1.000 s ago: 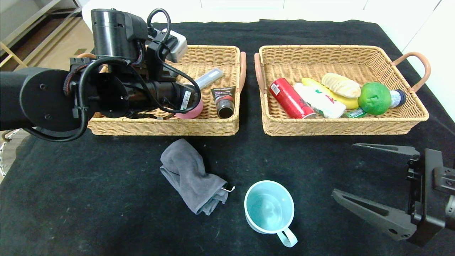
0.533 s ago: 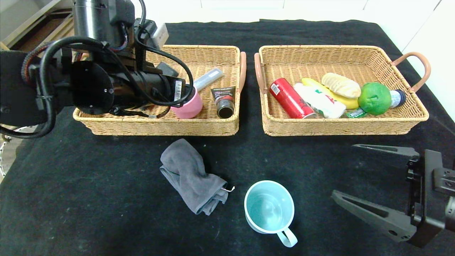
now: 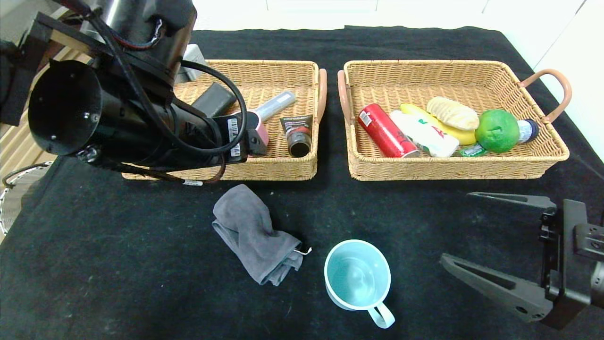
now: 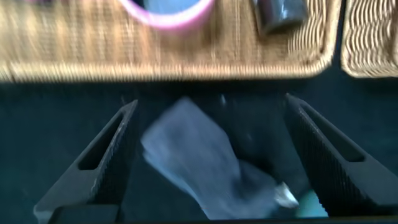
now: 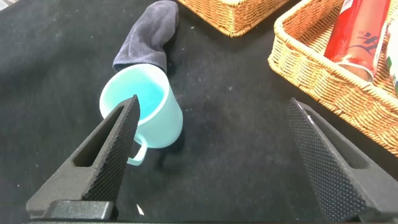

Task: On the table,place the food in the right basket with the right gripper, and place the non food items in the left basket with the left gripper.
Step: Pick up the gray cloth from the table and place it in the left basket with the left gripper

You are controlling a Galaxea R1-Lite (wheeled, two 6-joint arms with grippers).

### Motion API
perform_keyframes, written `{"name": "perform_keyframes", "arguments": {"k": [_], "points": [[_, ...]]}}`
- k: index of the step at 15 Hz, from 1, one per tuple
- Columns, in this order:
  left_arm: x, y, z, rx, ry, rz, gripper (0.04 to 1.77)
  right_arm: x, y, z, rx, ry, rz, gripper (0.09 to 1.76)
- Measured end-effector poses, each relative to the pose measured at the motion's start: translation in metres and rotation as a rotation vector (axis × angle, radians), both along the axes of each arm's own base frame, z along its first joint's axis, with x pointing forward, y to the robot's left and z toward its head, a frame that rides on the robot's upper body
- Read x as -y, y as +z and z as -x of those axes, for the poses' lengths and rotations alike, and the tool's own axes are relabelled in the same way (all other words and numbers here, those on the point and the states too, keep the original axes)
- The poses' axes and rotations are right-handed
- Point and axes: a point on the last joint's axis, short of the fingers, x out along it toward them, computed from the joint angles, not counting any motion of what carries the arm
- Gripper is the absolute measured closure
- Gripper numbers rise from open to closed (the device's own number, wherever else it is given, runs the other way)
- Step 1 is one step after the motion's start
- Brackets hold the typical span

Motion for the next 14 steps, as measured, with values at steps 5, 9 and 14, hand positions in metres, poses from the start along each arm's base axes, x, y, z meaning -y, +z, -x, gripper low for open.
{"name": "perform_keyframes", "arguments": {"k": [5,9,14], "points": [[0.001,-0.012,0.008,-0.157,0.066,0.133,0.13,0.000,-0.001,0.001,0.005,0.005,0.006,0.14],[0.004,-0.032,0.005,-0.244,0.079,0.134,0.12,-0.001,-0.002,0.002,0.001,0.011,0.010,0.14],[0.009,-0.059,0.000,-0.321,0.091,0.077,0.11,-0.003,-0.004,0.002,-0.007,0.017,0.015,0.14]]}}
